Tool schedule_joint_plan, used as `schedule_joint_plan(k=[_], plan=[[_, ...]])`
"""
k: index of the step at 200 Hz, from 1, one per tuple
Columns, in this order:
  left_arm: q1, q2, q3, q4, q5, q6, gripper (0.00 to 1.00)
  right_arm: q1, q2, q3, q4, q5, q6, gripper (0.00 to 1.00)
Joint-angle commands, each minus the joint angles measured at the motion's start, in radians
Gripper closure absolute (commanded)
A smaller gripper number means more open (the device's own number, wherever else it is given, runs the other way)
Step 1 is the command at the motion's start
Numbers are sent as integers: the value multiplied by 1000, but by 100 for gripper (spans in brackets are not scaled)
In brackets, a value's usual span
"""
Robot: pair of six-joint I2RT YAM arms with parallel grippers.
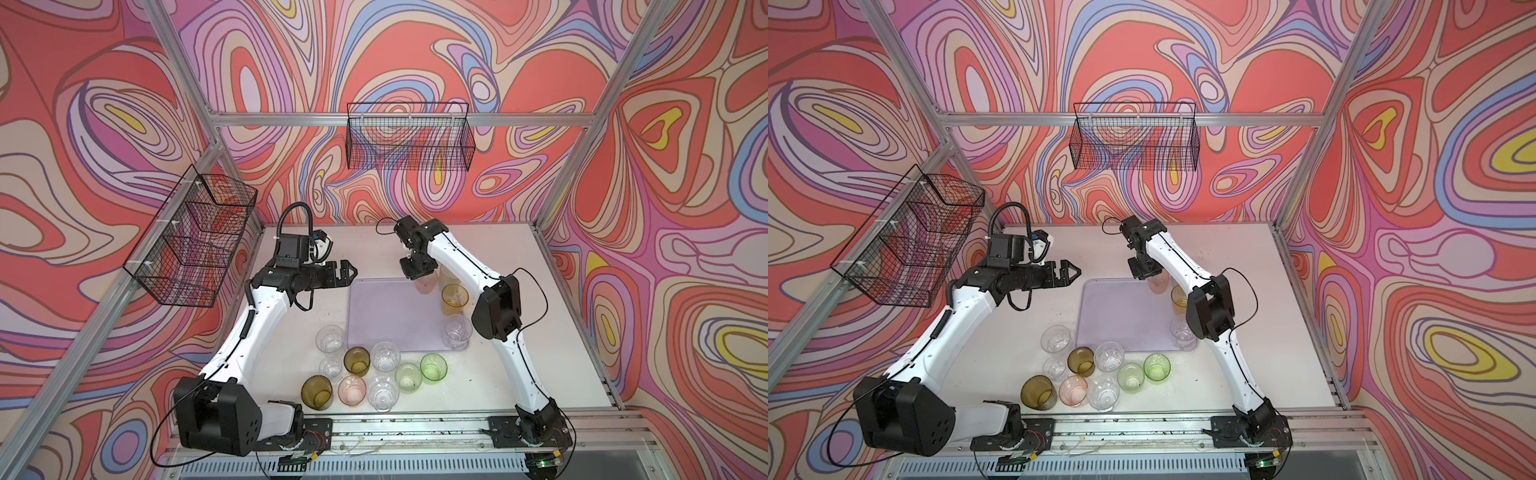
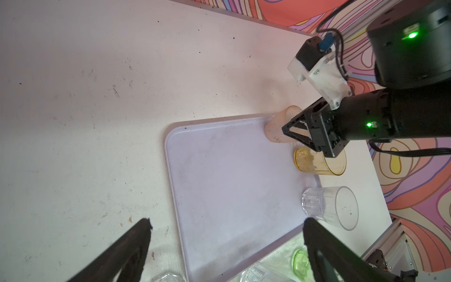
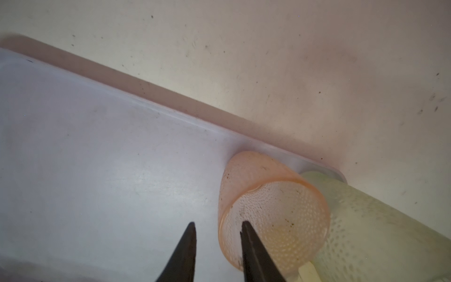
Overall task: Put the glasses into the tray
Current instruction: 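Open the right gripper and raise it off the pink cup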
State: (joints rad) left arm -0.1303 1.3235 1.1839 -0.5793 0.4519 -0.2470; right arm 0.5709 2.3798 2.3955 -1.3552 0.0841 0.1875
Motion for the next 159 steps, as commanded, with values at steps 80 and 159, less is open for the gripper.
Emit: schedule_joint_plan(k=[80,159], plan=[[4,5,0,-11,10,6,0,50,-250,-178,88,-46,12,63],[4,-1,7,-17,43,18,0,145,-464,-412,123,1,30,61]])
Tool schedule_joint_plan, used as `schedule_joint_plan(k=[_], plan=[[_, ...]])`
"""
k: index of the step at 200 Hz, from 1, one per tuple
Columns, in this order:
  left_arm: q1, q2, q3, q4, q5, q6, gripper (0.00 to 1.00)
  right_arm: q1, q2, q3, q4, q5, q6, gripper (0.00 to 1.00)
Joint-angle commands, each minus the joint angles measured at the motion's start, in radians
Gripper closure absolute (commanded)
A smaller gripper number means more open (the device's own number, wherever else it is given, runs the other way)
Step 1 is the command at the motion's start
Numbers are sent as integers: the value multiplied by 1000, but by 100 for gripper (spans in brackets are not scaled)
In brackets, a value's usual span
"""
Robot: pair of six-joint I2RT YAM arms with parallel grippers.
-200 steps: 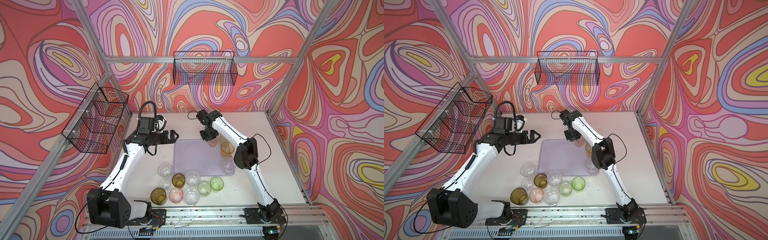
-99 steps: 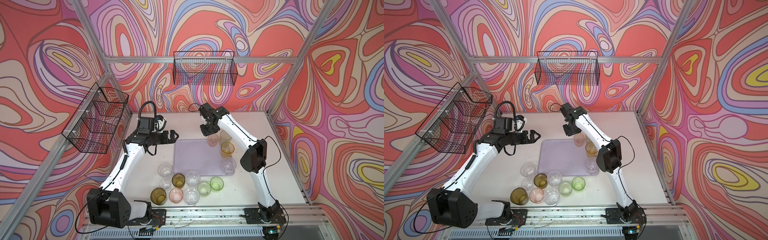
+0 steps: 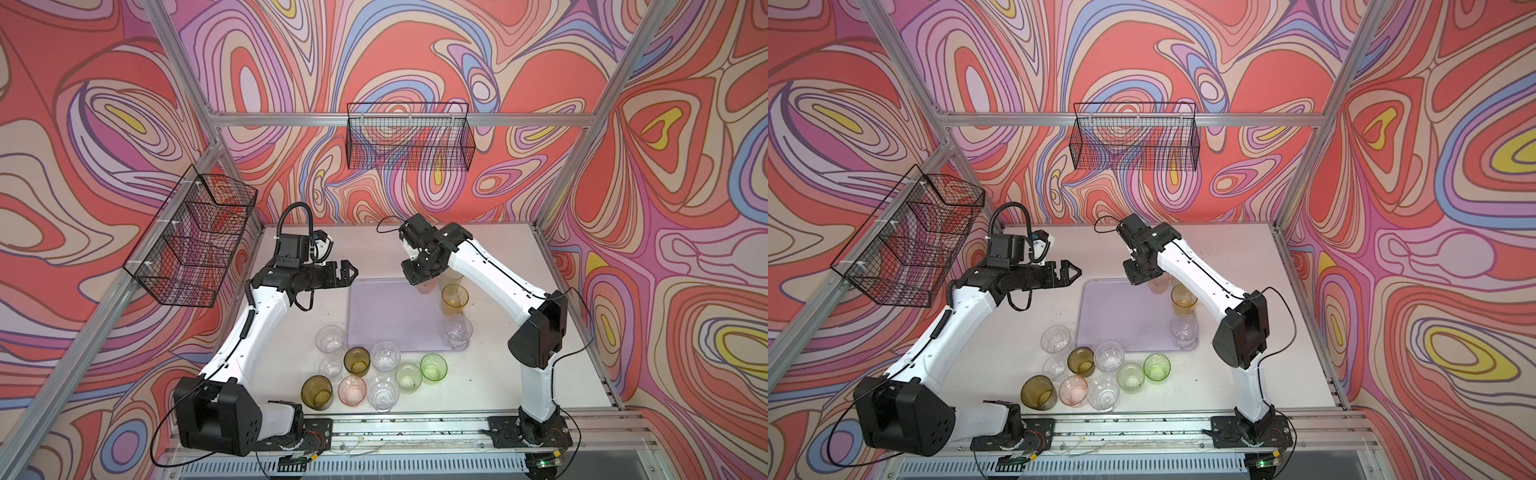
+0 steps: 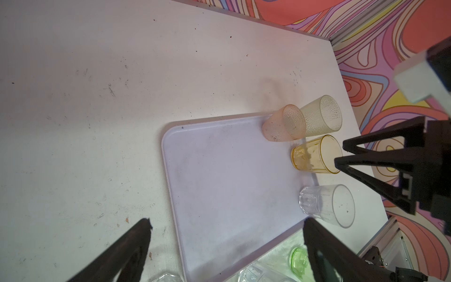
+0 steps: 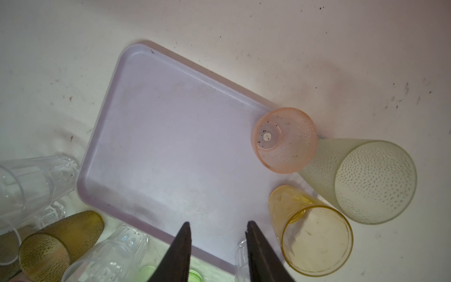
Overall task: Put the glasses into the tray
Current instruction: 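Open the right gripper and raise it off the pink cup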
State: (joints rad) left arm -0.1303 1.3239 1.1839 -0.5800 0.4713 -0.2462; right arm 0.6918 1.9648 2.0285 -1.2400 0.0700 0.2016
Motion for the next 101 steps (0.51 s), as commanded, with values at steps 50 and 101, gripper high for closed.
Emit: schedule_joint_plan(k=[50,101], plan=[[4,1,8,-12,44,15,0,92,-137,-184,7,-34,23,61],[4,3,8,-12,38,13,0,162,-185,-285,19,-93,41,61]])
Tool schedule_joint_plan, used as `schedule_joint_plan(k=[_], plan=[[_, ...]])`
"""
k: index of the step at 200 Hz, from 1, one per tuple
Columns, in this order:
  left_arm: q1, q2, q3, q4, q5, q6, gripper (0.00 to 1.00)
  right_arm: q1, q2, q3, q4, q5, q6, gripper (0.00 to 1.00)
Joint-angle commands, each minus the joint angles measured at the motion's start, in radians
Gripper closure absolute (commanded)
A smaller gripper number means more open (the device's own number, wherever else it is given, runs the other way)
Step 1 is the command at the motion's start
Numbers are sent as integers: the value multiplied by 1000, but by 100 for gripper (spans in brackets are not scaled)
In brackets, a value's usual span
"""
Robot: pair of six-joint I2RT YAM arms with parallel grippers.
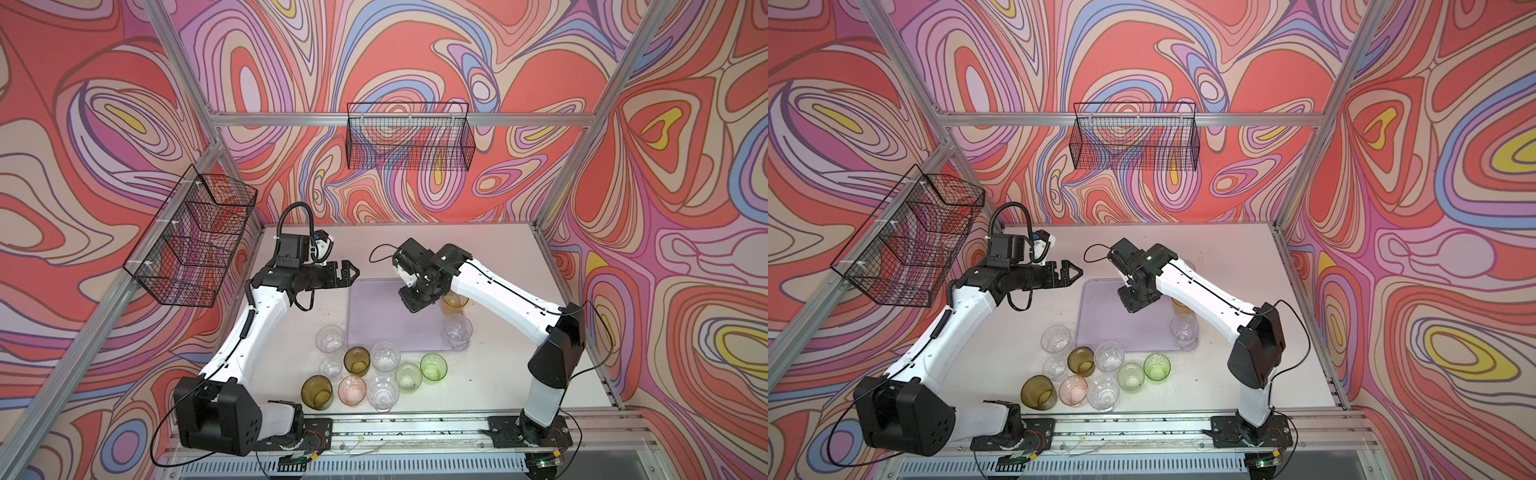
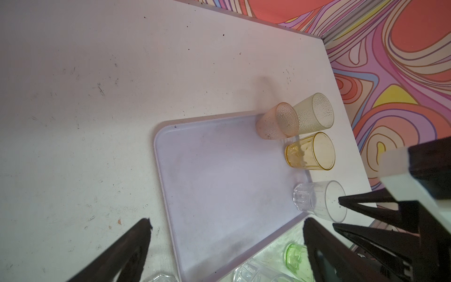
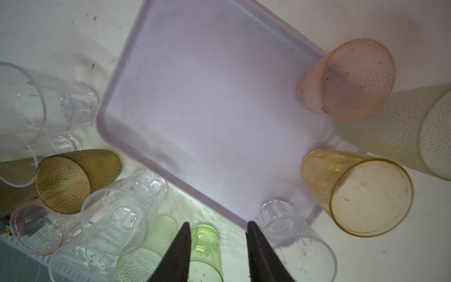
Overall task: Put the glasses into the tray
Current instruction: 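Open the right gripper and raise it off the pink cup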
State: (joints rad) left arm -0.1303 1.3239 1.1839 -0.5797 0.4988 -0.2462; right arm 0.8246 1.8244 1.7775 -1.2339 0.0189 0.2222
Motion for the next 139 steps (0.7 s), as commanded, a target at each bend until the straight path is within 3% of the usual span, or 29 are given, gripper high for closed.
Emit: schedule_joint_plan(k=[1,139], plan=[[4,3,8,-13,9,13,0,32,-46,-36,13,-43,20,61],[5,1,5,-11,-2,8,0,186,11,-159,119,-96,72,63]])
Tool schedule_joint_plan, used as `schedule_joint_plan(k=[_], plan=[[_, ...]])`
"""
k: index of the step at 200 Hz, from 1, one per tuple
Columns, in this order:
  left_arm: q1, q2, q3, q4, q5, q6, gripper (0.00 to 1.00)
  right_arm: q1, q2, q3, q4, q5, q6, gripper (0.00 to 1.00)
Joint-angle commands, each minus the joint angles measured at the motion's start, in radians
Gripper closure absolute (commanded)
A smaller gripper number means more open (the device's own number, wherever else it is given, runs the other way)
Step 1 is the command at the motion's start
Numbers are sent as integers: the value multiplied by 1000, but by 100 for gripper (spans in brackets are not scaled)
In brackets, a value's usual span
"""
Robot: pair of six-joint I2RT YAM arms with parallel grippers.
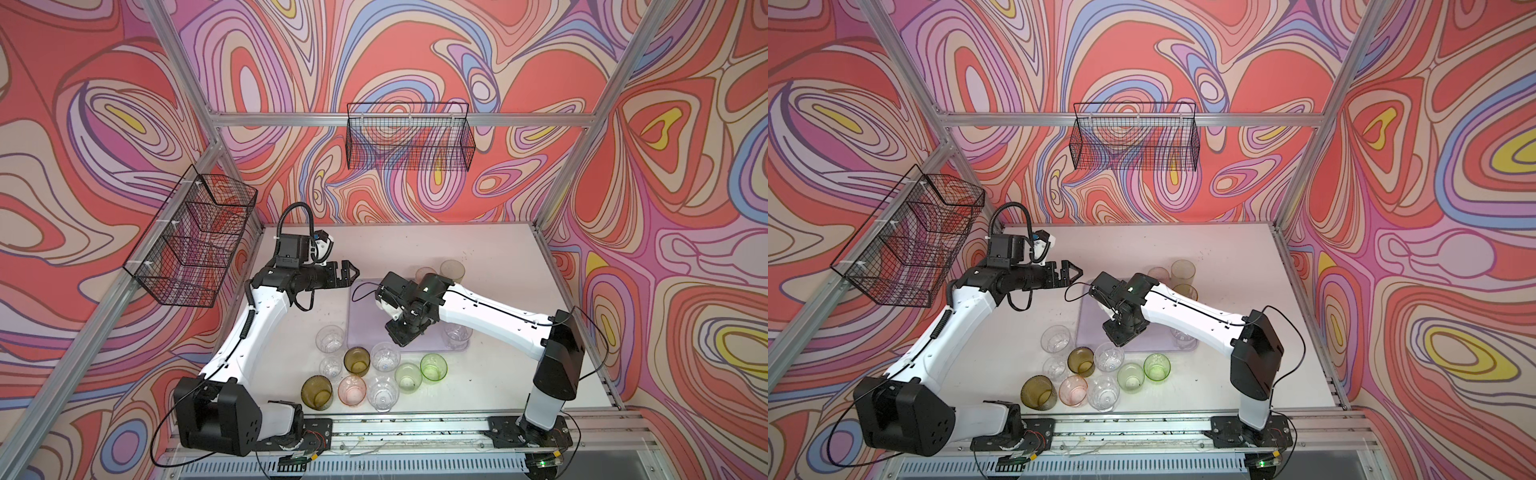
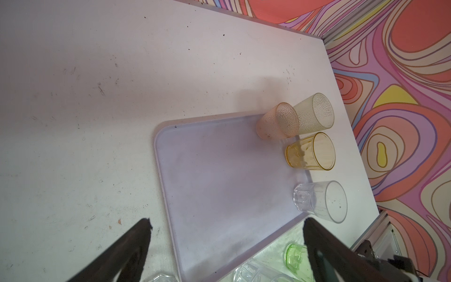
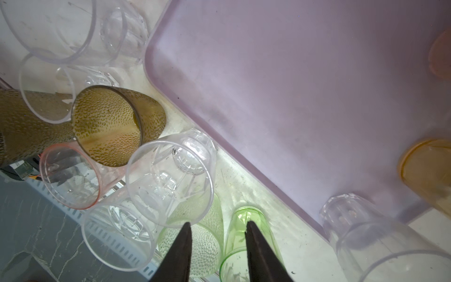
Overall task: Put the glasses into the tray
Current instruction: 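Open the right gripper and raise it off the pink cup, then move the right gripper over a clear faceted cup nearest the robot and lower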
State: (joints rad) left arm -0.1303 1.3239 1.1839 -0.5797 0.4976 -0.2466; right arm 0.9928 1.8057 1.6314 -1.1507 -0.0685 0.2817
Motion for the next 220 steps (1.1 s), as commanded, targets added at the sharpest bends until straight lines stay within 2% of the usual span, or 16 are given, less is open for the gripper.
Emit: schedule_joint_plan(k=[1,220], plan=[[5,1,5,-11,-1,9,0,18,30,-13,37,-9,13,63],[4,11,3,-6,6,4,0,35,115,-100,120,19,22,70]])
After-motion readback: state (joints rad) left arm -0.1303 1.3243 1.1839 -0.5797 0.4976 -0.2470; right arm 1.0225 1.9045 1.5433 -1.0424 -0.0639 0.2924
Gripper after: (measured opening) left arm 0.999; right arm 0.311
